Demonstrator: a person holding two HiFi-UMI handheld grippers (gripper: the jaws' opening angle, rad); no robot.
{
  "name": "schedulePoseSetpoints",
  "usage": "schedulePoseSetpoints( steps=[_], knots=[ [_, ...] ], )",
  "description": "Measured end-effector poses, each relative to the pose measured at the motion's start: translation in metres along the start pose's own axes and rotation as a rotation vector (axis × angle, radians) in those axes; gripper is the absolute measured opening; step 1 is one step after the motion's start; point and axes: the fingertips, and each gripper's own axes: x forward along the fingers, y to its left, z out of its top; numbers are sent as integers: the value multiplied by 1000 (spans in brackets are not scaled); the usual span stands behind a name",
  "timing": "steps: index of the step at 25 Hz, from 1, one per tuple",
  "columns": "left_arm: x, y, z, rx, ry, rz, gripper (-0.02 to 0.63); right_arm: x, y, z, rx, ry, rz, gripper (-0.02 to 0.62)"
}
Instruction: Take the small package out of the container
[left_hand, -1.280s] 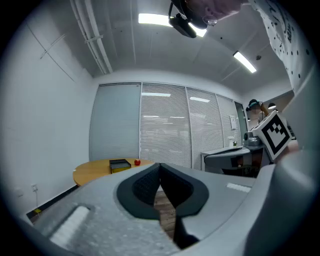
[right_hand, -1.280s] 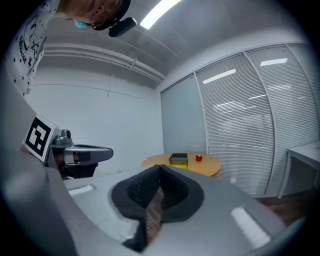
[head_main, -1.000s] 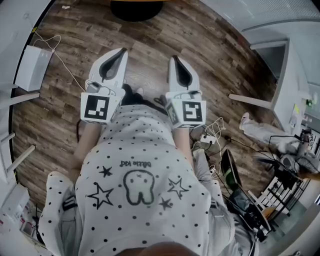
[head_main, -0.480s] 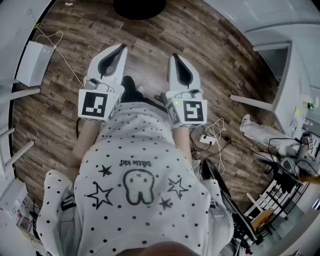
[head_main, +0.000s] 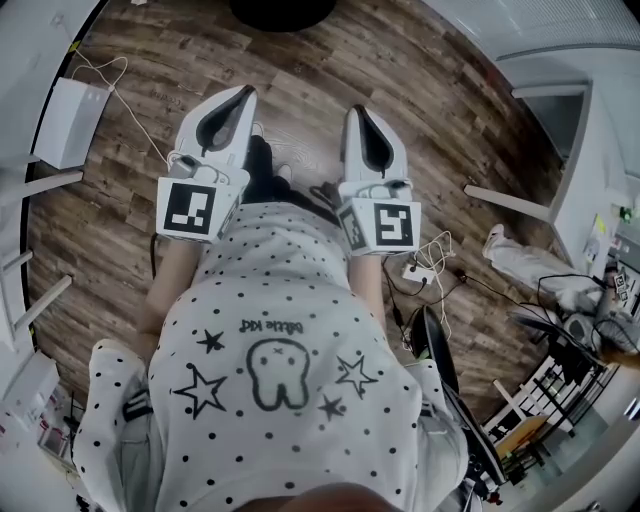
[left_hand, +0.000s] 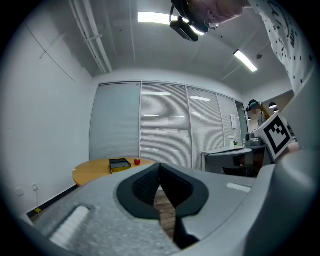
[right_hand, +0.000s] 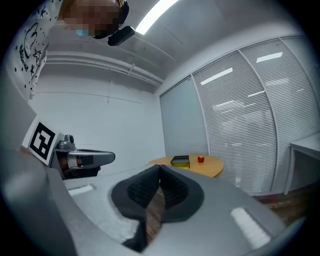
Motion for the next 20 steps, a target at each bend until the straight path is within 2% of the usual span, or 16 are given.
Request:
schedulePoseSetpoints(
  steps=[10,20],
  knots=[
    [45,47,-6,-43,4,-10,11,59,-7,-1,-22,43,-10,5],
    [103,131,11,-52,-11,-35,11,153,-10,22,-37,64,-62,5]
  ],
)
